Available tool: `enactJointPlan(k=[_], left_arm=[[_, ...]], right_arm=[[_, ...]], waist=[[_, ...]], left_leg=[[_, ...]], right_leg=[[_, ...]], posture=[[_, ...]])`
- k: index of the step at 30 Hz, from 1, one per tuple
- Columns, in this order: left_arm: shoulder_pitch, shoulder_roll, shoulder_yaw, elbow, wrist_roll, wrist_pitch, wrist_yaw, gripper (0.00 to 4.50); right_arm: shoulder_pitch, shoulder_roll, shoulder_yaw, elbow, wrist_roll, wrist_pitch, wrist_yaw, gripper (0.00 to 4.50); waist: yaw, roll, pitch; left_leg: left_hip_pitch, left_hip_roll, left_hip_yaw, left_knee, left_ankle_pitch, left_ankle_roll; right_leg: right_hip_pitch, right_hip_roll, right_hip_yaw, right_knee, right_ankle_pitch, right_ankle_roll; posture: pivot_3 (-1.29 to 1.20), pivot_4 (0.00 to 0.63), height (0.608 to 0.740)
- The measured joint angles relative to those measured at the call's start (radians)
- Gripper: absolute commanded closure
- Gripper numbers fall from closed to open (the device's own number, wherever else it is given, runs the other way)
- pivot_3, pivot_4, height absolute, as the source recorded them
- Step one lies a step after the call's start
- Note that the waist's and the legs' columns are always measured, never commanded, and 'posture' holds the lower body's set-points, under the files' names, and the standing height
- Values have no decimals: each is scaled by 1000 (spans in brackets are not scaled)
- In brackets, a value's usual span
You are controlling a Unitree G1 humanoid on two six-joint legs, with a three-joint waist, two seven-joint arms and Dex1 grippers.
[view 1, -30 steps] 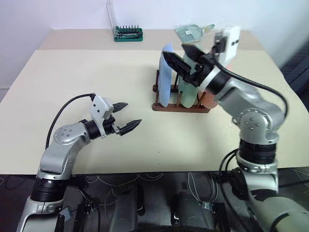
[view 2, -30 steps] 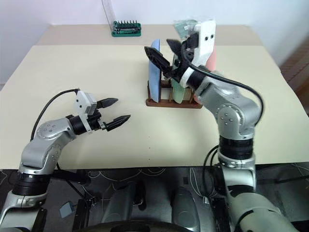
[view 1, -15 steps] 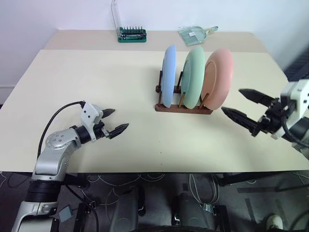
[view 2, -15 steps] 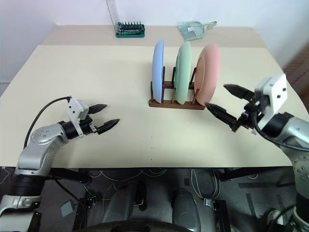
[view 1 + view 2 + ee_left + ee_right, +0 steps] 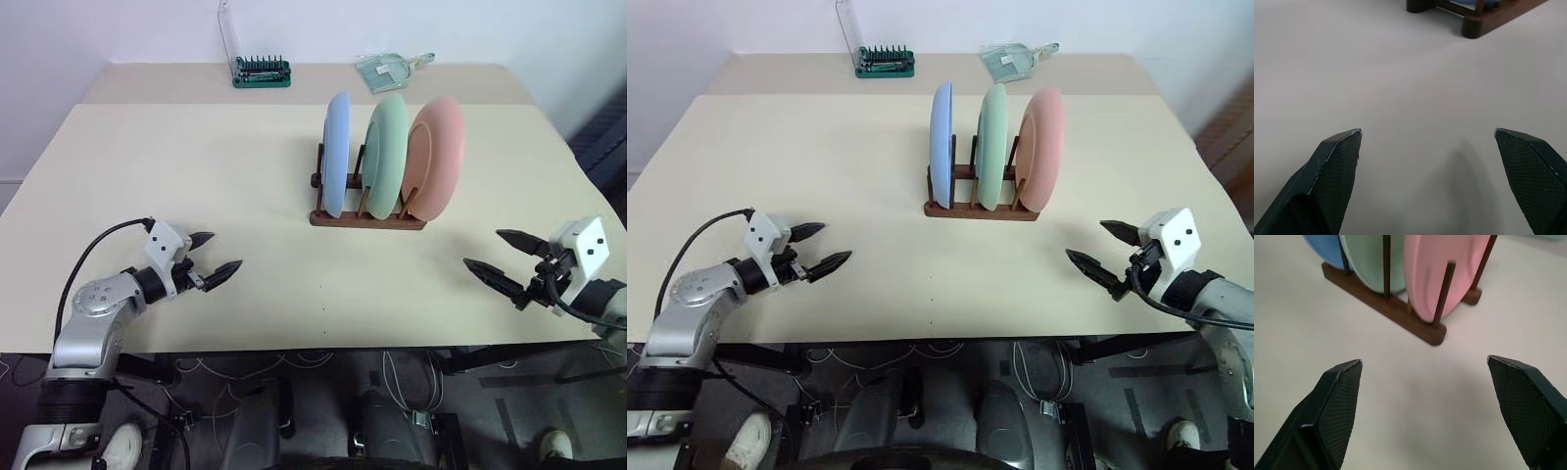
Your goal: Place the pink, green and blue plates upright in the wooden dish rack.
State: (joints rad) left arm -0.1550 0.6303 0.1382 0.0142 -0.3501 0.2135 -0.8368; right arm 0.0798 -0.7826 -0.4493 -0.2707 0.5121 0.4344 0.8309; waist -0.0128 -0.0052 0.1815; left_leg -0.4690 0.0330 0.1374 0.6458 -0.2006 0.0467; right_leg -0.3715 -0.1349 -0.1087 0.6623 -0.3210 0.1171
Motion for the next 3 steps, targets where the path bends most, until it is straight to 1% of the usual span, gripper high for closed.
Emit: enactJointPlan(k=[3], left_arm=[[30, -1, 16, -47, -7, 9, 24, 0]], right_arm=[[-41, 3, 26, 72, -17, -32, 11, 330]], waist=[[-1, 0, 0]], left_leg=[[0, 0, 0, 0, 0, 0]], right_leg=[[1, 0, 0, 0, 0, 0]], posture=[[0, 150, 736]])
